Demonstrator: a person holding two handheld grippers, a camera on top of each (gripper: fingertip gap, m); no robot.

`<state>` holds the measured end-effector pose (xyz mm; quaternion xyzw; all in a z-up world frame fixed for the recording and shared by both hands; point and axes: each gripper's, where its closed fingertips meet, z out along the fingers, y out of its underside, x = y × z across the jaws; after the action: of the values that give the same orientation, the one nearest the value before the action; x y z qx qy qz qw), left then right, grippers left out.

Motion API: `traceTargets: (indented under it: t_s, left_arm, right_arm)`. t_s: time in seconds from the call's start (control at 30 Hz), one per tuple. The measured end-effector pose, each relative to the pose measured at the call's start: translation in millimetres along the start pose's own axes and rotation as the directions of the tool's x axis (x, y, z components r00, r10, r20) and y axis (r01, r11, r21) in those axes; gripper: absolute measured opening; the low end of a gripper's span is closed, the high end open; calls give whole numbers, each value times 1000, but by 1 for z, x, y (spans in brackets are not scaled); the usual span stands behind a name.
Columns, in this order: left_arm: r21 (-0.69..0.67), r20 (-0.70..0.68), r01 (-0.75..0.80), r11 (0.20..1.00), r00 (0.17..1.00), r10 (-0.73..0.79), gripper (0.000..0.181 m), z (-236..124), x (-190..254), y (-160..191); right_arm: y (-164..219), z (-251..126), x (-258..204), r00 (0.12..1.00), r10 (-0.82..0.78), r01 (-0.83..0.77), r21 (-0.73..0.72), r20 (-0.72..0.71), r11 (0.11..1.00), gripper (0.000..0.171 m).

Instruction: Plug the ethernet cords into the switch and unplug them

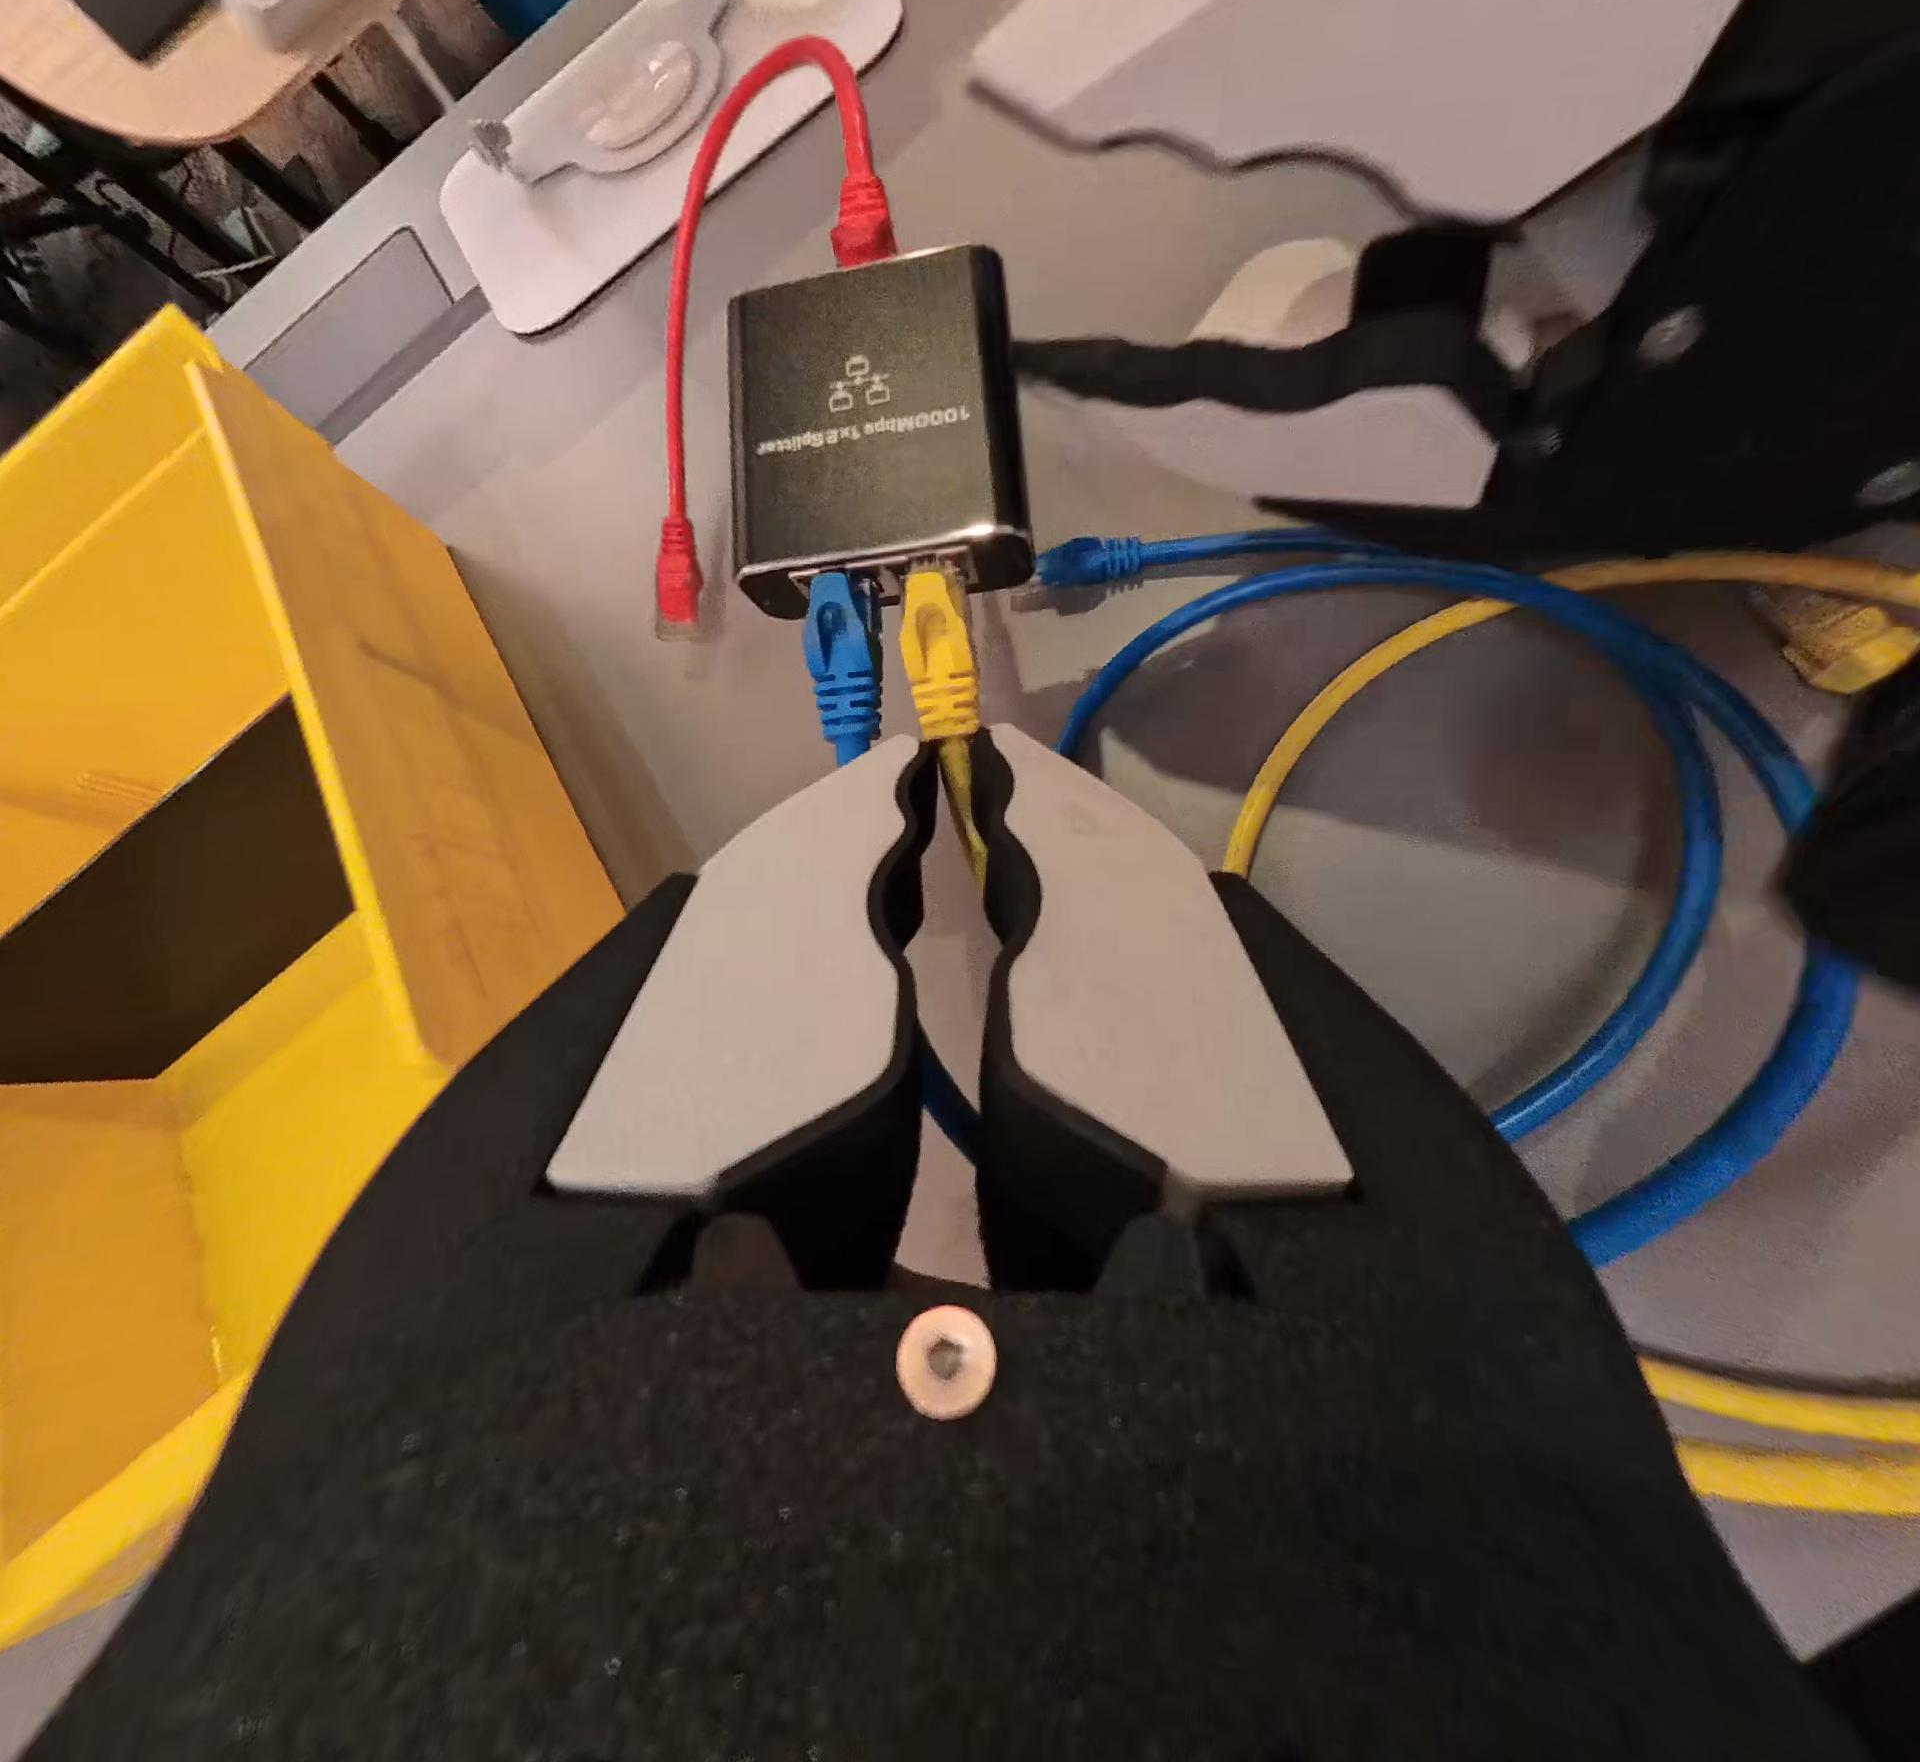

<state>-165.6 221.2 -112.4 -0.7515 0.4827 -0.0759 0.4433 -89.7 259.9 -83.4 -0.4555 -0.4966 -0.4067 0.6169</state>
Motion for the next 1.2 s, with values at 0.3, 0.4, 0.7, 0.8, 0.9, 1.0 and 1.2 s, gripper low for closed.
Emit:
traceTargets:
  t_s: [0.3, 0.4, 0.7, 0.8, 0.9, 1.0, 1.2]
  left_arm:
    - [52, -11, 12, 999, 1000, -11, 6, -4, -10, 1]
    - [56, -37, 2, 998, 999, 0, 6, -3, -3, 3]
    - [42, 0, -106, 993, 994, 106, 6, -3, 3, 3]
    - [28, 17, -126, 992, 992, 126, 6, -2, 4, 4]
    - [5, 38, -172, 985, 984, 172, 6, 0, 6, 9]
    - [-8, 47, -182, 983, 982, 182, 5, 3, 6, 14]
    - [-20, 31, -164, 986, 986, 164, 5, 4, 10, 17]
  right_arm:
    - [-29, -11, -37, 384, 733, -814, -169, 562, 556, 82]
    - [-36, -9, -30, 346, 766, -859, -146, 541, 491, 78]
    - [-33, -5, -30, 309, 805, -882, -165, 507, 442, 67]
    - [-34, -5, -31, 306, 811, -879, -179, 498, 442, 65]
    - [-33, -6, -37, 351, 787, -844, -192, 507, 501, 66]
    - [-33, -7, -42, 363, 782, -826, -214, 506, 522, 65]
    - [-34, -9, -42, 437, 735, -788, -173, 519, 591, 65]
